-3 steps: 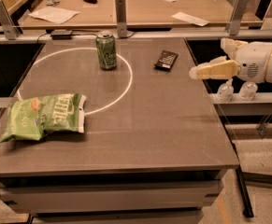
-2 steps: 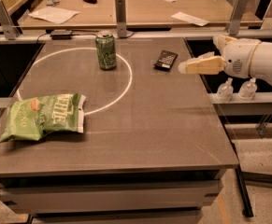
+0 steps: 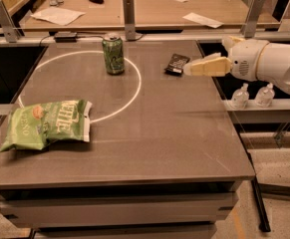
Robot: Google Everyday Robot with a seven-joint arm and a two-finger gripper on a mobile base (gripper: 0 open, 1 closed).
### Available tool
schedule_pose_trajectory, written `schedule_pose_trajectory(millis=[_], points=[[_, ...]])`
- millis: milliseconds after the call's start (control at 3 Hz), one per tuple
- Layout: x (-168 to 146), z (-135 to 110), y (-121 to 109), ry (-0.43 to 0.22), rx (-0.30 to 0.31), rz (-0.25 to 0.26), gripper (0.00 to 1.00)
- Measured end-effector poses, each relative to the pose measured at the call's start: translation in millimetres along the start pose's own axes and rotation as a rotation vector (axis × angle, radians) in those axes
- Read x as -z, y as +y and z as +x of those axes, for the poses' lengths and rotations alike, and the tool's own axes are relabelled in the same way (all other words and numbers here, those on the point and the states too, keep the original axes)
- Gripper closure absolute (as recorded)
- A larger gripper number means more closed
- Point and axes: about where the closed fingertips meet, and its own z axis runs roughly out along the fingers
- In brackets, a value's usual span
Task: Move green can near green jalapeno chip bag
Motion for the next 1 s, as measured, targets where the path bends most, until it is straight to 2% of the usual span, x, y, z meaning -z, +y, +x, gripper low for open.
schedule_pose_trajectory(millis=[333, 667, 1000], points=[[-23.7, -4.7, -3.5, -0.005, 0.024, -0.006, 0.00], [-53.6, -14.5, 3.6, -0.022, 0.061, -0.063, 0.00], [-84.0, -26.6, 18.5, -0.045, 0.098, -0.147, 0.00]])
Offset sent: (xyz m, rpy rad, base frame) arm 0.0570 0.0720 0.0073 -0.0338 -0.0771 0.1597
